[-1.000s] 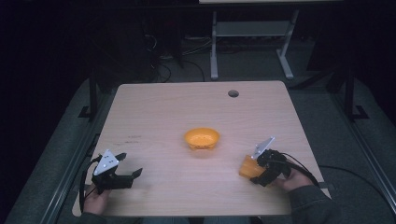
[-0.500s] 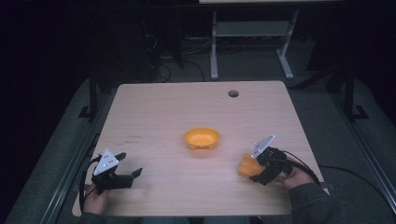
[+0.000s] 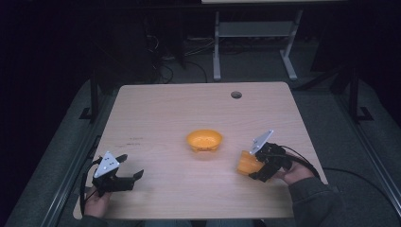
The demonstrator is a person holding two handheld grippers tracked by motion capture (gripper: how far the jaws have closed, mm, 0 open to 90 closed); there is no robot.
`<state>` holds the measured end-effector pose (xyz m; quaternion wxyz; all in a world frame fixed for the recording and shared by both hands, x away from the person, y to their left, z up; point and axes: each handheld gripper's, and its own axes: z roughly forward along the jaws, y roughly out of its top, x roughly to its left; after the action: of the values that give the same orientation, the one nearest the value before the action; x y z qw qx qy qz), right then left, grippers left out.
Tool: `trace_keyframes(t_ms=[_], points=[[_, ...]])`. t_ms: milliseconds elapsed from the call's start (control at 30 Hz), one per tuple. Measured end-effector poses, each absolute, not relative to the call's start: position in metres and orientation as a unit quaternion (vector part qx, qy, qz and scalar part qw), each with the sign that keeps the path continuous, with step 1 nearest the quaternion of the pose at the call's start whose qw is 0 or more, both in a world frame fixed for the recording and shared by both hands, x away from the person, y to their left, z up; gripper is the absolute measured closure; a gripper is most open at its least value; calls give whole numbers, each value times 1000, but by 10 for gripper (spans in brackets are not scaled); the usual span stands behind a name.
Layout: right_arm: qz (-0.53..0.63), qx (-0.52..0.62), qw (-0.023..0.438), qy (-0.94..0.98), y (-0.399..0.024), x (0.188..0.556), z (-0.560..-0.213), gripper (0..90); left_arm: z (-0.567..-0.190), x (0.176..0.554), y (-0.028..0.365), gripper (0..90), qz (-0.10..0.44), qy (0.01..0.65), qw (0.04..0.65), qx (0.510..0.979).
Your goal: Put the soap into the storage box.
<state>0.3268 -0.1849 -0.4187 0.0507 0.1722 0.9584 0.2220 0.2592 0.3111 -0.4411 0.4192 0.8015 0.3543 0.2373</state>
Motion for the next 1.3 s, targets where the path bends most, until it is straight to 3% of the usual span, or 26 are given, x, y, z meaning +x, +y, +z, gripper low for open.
trace_keyframes(t_ms=[1300], points=[[236, 134, 49, 961, -148, 370, -389, 206, -440, 259, 312, 143, 238, 356, 423, 798]])
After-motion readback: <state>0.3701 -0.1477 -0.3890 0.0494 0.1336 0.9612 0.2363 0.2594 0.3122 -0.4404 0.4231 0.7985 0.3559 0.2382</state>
